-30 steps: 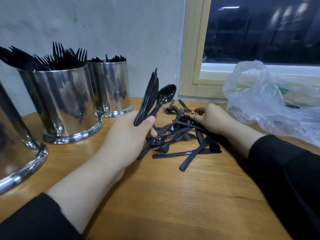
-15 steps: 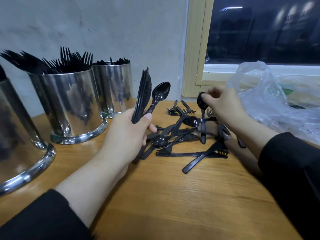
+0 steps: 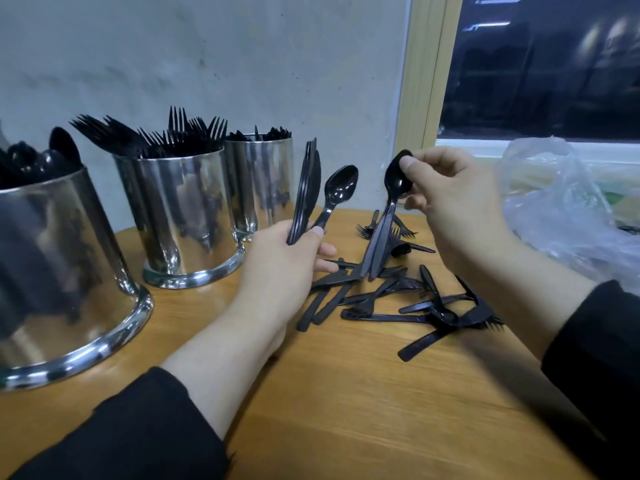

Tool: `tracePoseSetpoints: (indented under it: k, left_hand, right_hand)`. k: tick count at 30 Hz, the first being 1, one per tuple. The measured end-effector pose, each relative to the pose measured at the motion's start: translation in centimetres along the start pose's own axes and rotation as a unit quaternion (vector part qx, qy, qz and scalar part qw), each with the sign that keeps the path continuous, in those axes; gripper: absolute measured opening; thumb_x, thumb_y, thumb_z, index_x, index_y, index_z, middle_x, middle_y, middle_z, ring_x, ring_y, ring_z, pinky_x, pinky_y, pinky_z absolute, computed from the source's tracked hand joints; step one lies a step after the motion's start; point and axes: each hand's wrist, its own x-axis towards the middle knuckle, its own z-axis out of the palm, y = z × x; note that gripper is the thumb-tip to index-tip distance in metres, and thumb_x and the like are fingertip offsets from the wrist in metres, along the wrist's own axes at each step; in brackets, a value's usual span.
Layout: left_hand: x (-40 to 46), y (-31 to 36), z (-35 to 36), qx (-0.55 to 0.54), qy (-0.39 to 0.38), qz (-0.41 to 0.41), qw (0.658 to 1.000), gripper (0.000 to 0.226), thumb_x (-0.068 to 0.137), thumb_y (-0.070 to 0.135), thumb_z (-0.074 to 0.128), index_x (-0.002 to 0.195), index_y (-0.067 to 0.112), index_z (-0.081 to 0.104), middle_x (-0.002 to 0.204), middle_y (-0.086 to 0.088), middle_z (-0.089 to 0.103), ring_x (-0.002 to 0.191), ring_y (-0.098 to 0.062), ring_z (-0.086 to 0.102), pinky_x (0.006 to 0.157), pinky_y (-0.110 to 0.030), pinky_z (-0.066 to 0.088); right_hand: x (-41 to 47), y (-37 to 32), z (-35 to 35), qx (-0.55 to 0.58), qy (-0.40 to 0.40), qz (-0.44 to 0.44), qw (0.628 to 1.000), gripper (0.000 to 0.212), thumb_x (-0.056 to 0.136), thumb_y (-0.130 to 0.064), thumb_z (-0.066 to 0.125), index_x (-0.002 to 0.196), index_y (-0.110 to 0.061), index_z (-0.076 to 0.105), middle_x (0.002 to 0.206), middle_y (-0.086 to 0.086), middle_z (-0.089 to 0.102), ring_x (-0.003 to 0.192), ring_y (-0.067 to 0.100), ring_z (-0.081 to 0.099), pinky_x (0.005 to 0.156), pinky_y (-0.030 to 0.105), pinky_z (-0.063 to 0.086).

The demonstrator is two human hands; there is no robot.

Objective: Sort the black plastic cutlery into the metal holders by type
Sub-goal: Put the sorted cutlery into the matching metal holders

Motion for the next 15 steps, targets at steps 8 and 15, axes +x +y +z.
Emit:
tracePoseSetpoints:
  k: [8, 15]
  left_hand:
    - [-0.6, 0.3, 0.1, -0.011, -0.093, 0.007, 0.996, 0.018, 0.104, 0.023, 0.055, 0.101, 0.017, 0.072, 0.088, 0.0, 0.079, 0.068, -0.018, 0.077, 0.058, -0.017, 0.055]
    - [-0.5, -0.1, 0.2, 0.023, -0.141, 0.023, 0.99, 0.026, 0.103, 0.032, 0.056, 0.097, 0.013, 0.073, 0.057, 0.001, 0.064, 0.042, -0.008, 0.046, 0.042, -0.012, 0.032]
  right_hand:
    - [-1.3, 0.6, 1.5, 0.023, 0.002, 0.018, 1.0, 0.011, 0.095, -0.022, 0.066, 0.098, -0.011, 0.067, 0.093, 0.012, 0.071, 0.067, 0.014, 0.07, 0.073, 0.038, 0.061]
    - [-1.5, 1.0, 1.6, 0.009, 0.016, 0.015, 1.0, 0.01, 0.096, -0.025, 0.063, 0.096, -0.015, 0.062, 0.083, 0.006, 0.07, 0.063, 0.02, 0.067, 0.061, 0.038, 0.058]
